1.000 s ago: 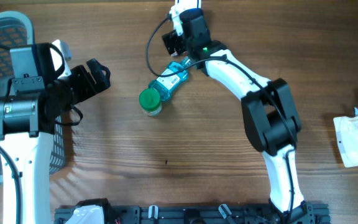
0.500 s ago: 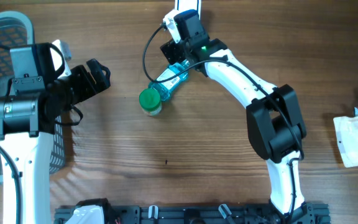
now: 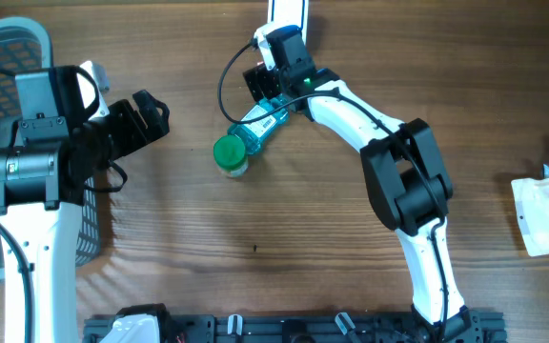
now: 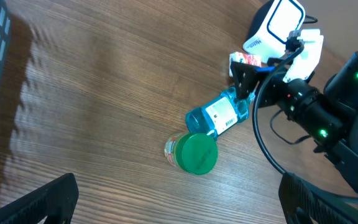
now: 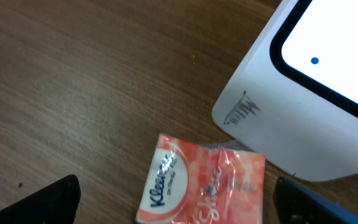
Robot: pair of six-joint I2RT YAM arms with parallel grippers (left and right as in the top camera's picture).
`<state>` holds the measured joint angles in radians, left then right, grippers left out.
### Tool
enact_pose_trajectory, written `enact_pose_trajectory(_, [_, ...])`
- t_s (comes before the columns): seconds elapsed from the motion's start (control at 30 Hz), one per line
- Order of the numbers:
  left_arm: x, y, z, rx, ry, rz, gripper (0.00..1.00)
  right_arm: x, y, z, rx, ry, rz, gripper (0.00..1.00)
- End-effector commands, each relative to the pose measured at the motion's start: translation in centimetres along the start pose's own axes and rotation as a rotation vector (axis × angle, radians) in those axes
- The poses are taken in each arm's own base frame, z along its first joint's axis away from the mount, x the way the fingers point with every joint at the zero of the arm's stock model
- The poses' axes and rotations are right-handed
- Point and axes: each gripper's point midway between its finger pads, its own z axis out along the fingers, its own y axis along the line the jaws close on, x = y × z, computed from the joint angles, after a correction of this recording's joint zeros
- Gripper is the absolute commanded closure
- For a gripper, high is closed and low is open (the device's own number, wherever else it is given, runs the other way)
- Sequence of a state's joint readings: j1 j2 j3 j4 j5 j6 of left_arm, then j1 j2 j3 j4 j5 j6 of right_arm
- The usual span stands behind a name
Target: Scan the item barcode
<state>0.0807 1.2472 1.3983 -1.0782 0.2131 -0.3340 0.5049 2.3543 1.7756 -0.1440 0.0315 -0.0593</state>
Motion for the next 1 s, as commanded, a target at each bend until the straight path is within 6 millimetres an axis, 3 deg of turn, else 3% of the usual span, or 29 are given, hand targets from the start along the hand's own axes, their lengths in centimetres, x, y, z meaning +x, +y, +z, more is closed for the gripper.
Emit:
enact_pose_trajectory(0.0, [-0.5, 0.0, -0.5, -0.002, -0.021, 0.011, 0.00, 0.5, 0.2, 1.5, -0.018, -0.018, 0.046, 0.00])
enact_pose_trajectory(0.1, [-0.5, 0.0, -0.5, -0.002, -0.021, 0.011, 0.00, 0.6, 0.3, 2.0, -0.018, -0.031, 0.047, 0.00])
enact_pose_trajectory(0.37, [-0.5, 0.0, -0.5, -0.001, -0.021, 0.011, 0.00, 3.3, -0.7, 3.7, 0.042, 0.021, 0.048, 0.00])
enact_pose_trajectory(0.73, [-0.5, 0.0, -0.5, -0.002, -0.021, 0.011, 0.00, 3.7, -3.5, 3.7, 0.079, 0.028, 0.125, 0.00])
enact_pose_trajectory(0.97, [-0.5, 0.0, -0.5, -0.001, -0.021, 0.011, 0.00, 2.5, -3.4, 3.0, 0.074, 0.056, 0.106, 0.00])
